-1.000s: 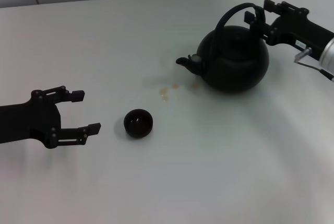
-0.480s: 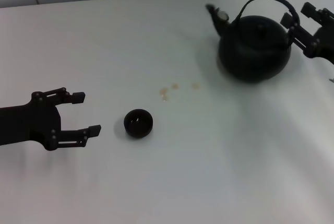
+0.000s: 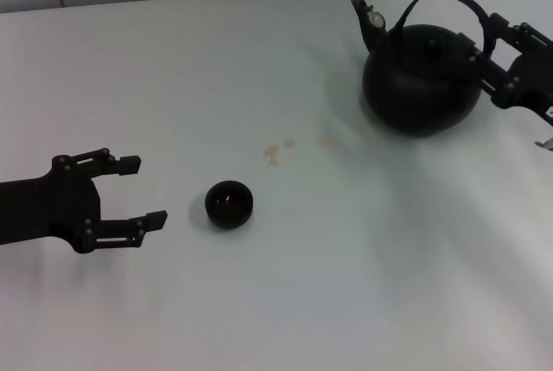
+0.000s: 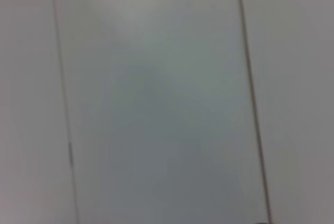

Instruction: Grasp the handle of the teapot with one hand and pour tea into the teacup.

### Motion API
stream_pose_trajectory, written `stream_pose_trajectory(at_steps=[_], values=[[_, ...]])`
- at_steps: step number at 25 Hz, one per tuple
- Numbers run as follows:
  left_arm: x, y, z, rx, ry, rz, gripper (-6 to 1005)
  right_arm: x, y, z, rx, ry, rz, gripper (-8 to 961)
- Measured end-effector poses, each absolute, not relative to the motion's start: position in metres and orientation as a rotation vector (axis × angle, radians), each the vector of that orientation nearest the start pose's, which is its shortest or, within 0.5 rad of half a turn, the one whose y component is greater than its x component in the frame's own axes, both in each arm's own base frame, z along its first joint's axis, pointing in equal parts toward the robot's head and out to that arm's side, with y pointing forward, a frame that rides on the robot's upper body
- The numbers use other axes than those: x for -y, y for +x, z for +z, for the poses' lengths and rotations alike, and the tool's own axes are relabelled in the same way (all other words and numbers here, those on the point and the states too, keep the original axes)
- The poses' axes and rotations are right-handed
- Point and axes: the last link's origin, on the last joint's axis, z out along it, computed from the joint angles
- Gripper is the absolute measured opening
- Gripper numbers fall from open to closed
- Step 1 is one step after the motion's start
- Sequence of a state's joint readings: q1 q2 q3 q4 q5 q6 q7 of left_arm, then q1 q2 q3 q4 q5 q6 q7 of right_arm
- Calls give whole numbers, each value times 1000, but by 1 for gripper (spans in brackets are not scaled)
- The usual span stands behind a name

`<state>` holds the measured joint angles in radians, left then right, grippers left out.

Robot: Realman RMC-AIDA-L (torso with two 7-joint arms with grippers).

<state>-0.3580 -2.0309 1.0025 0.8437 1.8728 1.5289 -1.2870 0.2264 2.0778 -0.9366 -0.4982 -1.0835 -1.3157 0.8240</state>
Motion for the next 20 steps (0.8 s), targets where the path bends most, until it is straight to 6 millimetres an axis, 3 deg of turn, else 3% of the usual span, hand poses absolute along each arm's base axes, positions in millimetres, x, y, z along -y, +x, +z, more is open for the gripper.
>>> stream_pose_trajectory(at_steps=[5, 14, 20], values=[[-302, -279, 9, 339, -2823, -485, 863, -290, 316, 29, -419, -2035, 946, 589], [-298, -275, 12, 332, -2844, -541, 863, -273, 291, 16, -155, -2380, 926, 591], [-291, -268, 16, 295, -2836, -649, 863, -269, 288, 13, -128, -2436, 936, 592]])
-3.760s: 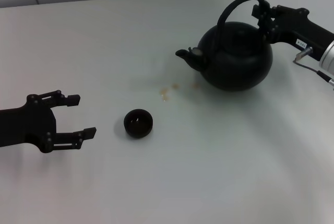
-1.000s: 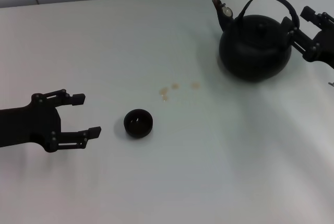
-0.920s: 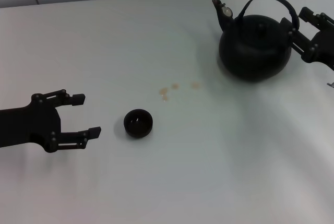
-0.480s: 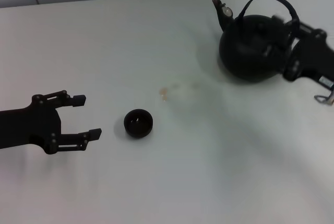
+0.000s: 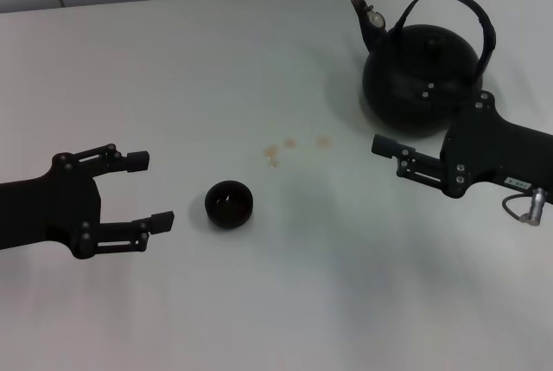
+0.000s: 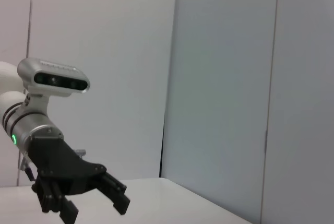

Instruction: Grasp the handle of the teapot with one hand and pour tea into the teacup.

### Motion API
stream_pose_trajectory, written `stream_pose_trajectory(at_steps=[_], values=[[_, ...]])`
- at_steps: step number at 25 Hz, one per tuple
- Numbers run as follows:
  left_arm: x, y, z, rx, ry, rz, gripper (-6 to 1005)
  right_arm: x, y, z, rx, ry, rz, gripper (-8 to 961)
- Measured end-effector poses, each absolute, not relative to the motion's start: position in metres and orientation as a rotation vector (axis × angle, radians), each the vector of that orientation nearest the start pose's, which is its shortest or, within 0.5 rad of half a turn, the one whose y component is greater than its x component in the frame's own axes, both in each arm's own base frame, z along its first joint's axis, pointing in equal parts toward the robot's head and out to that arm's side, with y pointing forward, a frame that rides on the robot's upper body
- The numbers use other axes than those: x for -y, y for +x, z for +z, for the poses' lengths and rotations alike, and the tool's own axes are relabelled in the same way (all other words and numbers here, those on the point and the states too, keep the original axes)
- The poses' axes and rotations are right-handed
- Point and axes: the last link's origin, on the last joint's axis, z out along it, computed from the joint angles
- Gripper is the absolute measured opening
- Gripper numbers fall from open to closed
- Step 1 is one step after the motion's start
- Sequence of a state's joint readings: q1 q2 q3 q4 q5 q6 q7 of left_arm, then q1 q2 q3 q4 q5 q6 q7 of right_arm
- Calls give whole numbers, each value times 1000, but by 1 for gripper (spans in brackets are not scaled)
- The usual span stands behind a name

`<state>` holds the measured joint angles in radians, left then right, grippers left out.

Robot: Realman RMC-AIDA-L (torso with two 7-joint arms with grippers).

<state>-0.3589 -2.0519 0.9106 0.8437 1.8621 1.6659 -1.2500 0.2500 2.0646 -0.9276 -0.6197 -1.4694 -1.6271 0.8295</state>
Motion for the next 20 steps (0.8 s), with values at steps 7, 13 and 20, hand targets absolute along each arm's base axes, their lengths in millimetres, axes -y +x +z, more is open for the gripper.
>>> stream_pose_trajectory(at_steps=[7, 13, 20], values=[[-286, -263, 18, 271, -2862, -711, 863, -263, 285, 3, -120, -2507, 932, 589], [-284, -262, 17, 274, -2873, -728, 863, -259, 284, 0, -114, -2539, 947, 592], [-284, -262, 16, 275, -2874, -731, 863, -258, 284, -1, -117, -2546, 949, 589]])
